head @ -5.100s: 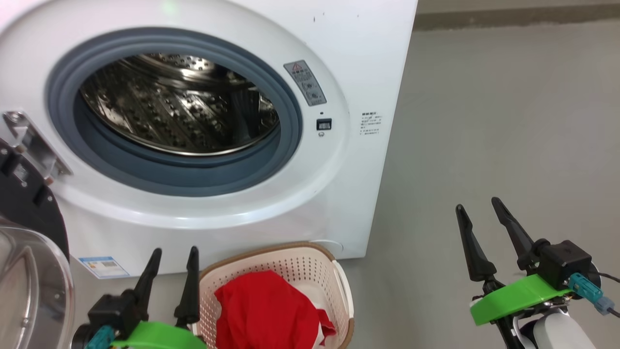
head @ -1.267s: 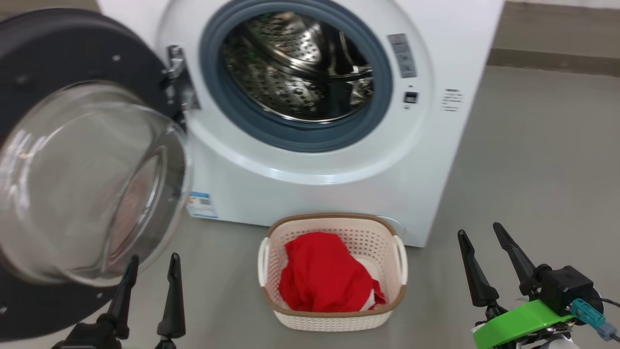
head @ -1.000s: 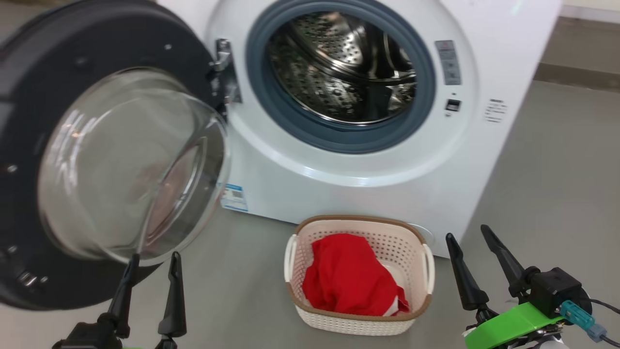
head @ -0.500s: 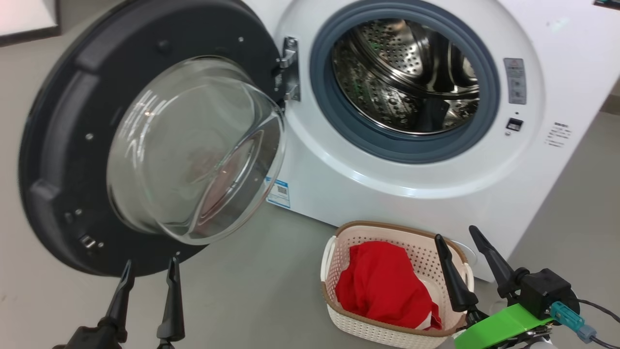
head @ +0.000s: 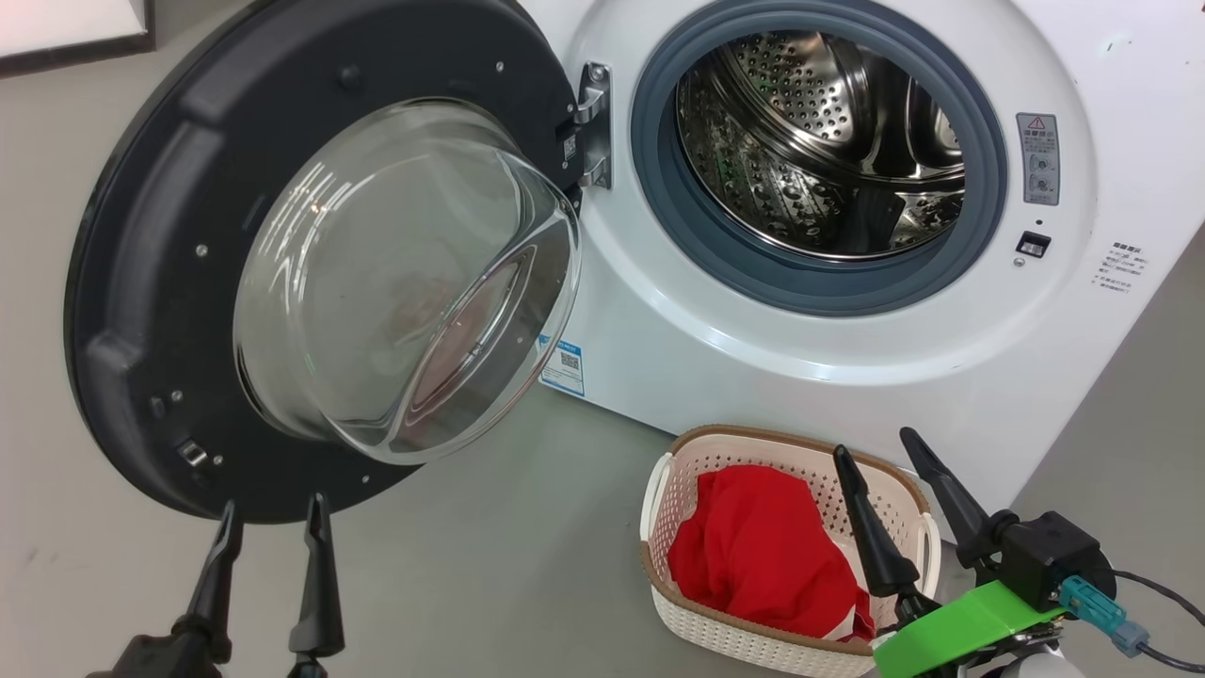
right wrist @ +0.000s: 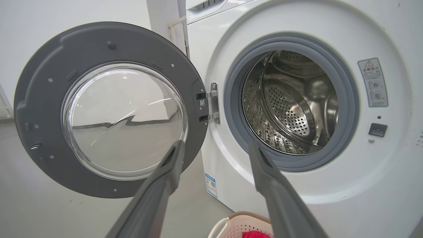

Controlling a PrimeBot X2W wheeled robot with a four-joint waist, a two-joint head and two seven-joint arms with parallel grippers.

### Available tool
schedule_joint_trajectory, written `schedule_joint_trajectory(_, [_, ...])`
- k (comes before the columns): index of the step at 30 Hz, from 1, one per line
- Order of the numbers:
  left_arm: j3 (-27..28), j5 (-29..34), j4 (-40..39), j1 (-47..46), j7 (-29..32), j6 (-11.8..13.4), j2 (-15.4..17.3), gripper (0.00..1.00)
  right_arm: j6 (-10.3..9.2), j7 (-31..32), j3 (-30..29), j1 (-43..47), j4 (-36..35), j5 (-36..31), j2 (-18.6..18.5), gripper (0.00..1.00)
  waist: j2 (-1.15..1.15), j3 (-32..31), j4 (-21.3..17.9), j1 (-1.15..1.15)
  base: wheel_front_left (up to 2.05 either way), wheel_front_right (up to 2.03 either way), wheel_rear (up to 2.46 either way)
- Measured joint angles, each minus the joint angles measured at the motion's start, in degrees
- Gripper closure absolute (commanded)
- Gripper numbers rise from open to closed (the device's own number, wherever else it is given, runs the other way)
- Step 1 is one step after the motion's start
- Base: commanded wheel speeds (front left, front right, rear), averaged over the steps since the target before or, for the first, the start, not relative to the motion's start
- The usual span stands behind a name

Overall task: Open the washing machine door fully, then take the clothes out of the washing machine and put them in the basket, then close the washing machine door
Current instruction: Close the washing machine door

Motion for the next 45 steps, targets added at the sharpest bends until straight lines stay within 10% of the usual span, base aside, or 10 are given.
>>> schedule_joint_trajectory(1, [0.0,0.1,-0.2,0.0,0.0,0.3,0.0,0.34,0.0,0.0,0.1,0.0,0.0,0.0,0.0,0.0,0.0,0.0,0.0,0.0,0.0,0.0,0.0])
schedule_joint_trajectory(2, [0.1,0.2,-0.3,0.0,0.0,0.3,0.0,1.0,0.0,0.0,0.2,0.0,0.0,0.0,0.0,0.0,0.0,0.0,0.0,0.0,0.0,0.0,0.0])
schedule_joint_trajectory(18, [10.2,1.1,0.9,-18.7,-0.4,5.1,5.4,1.0,0.0,0.0,0.5,0.0,0.7,0.1,-0.5,0.0,0.0,0.1,-0.2,0.0,0.0,0.0,0.0])
schedule_joint_trajectory(32, [20.7,-10.6,31.1,-43.1,7.7,7.4,11.3,1.0,0.0,0.0,1.4,0.0,1.5,0.1,-1.1,0.0,0.0,0.4,-4.4,0.0,0.0,0.0,0.0])
schedule_joint_trajectory(45, [31.5,-29.3,50.8,-51.3,27.2,1.9,12.6,1.0,0.0,0.0,1.9,-0.9,1.7,0.5,-1.4,0.0,0.0,0.6,-7.5,0.0,0.0,0.0,0.0])
